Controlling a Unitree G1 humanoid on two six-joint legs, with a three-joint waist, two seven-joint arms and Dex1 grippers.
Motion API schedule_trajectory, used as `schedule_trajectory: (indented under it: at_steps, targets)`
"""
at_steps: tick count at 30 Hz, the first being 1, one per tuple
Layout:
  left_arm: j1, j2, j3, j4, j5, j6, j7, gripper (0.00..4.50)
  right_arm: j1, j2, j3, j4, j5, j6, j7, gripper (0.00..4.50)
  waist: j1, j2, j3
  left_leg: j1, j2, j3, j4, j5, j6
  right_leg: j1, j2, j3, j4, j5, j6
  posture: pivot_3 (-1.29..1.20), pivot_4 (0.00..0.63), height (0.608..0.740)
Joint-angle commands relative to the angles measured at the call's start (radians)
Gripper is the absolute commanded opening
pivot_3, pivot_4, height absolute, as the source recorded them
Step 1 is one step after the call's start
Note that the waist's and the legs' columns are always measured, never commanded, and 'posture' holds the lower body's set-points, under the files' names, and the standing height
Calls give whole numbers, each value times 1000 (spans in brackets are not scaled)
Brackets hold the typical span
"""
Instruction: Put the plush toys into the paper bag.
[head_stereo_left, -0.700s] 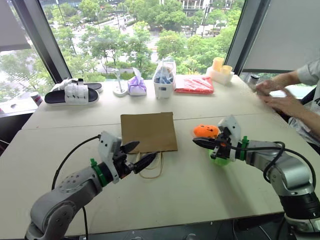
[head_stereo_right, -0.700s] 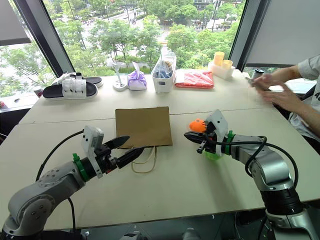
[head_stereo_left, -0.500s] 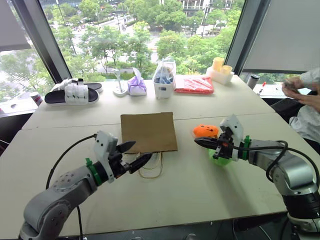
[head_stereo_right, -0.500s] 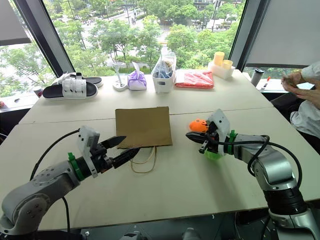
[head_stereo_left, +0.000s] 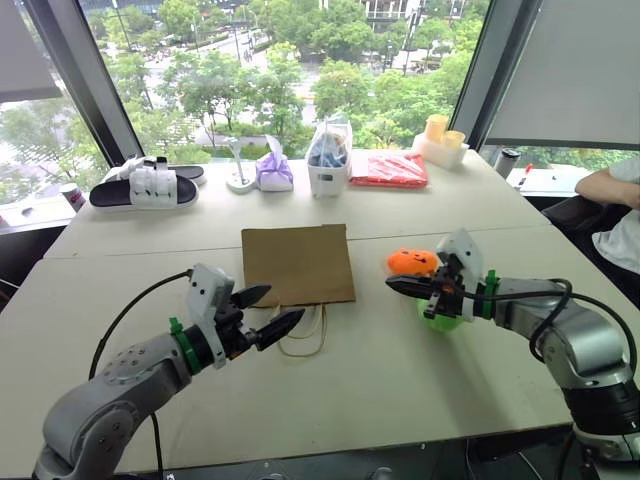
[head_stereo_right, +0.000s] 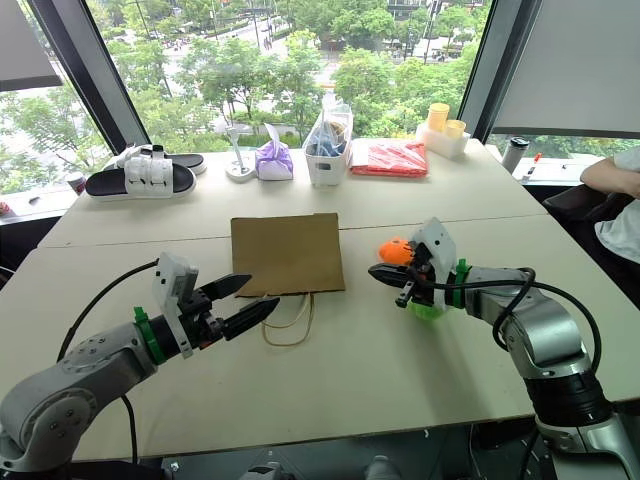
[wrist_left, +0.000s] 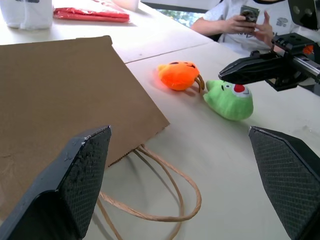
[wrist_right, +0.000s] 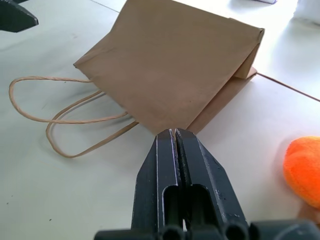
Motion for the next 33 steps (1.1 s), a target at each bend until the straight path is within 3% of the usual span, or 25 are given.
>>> schedule_trajectory:
  at_steps: [1,7,15,19,23,26,33]
  targets:
    - [5,26,20,-19,18,-31,-43,4477,-18,-20,-14,-29,-6,-18,3,21,0,0,0,0,0,0,0,0,0,0,0,0,0,0,0,0,150,740]
    - [-2,38,18,-6,42,-42,-75,4477,-26,-19,-12,-27,-4,-18,4,21,0,0,0,0,0,0,0,0,0,0,0,0,0,0,0,0,150,740]
    - [-16,301,49,104,223,-211,-396,4477,-51,12,-18,-40,-27,-63,-37,21,-3,1,1,0,1,1,-1,0,0,-1,0,0,-1,-2,-3,0,150,740]
    - [-50,367,55,193,261,-316,-564,4477,-10,6,-43,-150,21,-16,-61,21,3,1,1,-1,1,1,-2,0,0,-1,0,-1,-1,-2,-3,0,150,740]
    - [-165,355,-76,351,415,-498,-689,4477,17,5,-55,-197,35,17,-92,21,3,1,1,-2,0,2,-1,0,0,-1,0,-2,-1,-2,-3,0,150,740]
    - [-247,281,-170,482,488,-603,-744,4477,62,11,-58,-256,54,59,-124,21,4,2,1,-1,0,2,-2,0,0,-1,0,-2,-1,-2,-3,0,150,740]
    - [-274,254,-223,573,561,-726,-848,4477,139,9,-104,-356,93,114,-188,21,-5,1,2,-2,1,1,-3,0,1,-4,0,0,-1,0,0,0,150,740]
